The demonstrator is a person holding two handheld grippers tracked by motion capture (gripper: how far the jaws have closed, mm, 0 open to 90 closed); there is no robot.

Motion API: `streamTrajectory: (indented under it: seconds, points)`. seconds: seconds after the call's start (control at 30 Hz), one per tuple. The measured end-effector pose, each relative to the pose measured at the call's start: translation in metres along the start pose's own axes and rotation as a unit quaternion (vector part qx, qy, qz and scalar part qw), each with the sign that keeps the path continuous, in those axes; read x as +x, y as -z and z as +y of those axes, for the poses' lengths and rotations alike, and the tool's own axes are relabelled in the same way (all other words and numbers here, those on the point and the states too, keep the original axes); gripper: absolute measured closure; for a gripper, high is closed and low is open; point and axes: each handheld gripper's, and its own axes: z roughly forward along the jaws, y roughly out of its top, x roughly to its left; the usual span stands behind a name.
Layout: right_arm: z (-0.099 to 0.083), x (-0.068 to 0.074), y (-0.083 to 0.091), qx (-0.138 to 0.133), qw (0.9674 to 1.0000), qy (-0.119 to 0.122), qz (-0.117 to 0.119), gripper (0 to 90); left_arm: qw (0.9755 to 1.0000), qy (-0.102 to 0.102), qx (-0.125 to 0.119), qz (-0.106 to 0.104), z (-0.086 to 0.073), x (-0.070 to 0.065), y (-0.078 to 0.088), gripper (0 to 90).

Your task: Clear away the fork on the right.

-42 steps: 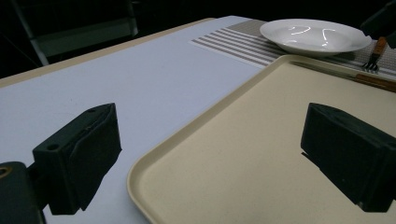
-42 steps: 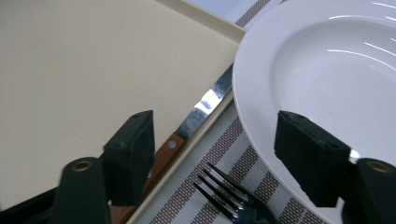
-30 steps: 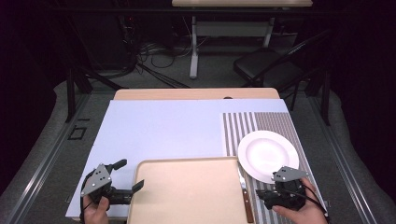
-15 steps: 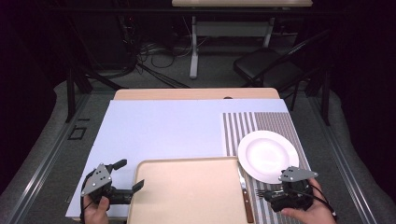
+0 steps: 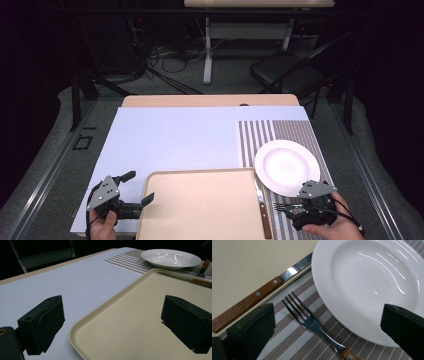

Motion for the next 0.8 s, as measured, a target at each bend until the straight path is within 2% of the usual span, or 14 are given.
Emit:
streamTrajectory:
  seconds: [0.3,0.47,0.6,0.67,0.8]
  points:
    - [-0.0002,-0.0022,0.0045,-0.002,0.9995,0.03,0.007,0.0,1.0,-0.001,0.002,0.0,0.0001,-0.0005,-0.0007,5.1]
    - [-0.0002,-0.003,0.0035,0.014,0.9985,0.052,-0.008,0.0,1.0,0.0,0.0,-0.001,0.0,-0.0005,-0.0001,5.1]
    - [0.0001,-0.0027,0.0022,0.025,0.9961,0.082,-0.021,4.7,1.0,-0.002,0.0,0.0,0.0001,-0.0006,0.0,5.1]
    - [0.0003,-0.0019,0.0018,0.043,0.9934,0.101,-0.032,5.5,1.0,-0.001,0.001,0.0,0.0001,-0.0007,-0.0001,5.1]
    - [-0.0013,-0.0003,-0.0015,0.046,0.9907,0.122,-0.038,6.4,1.0,-0.001,0.001,0.0,0.0002,-0.001,-0.0005,5.1]
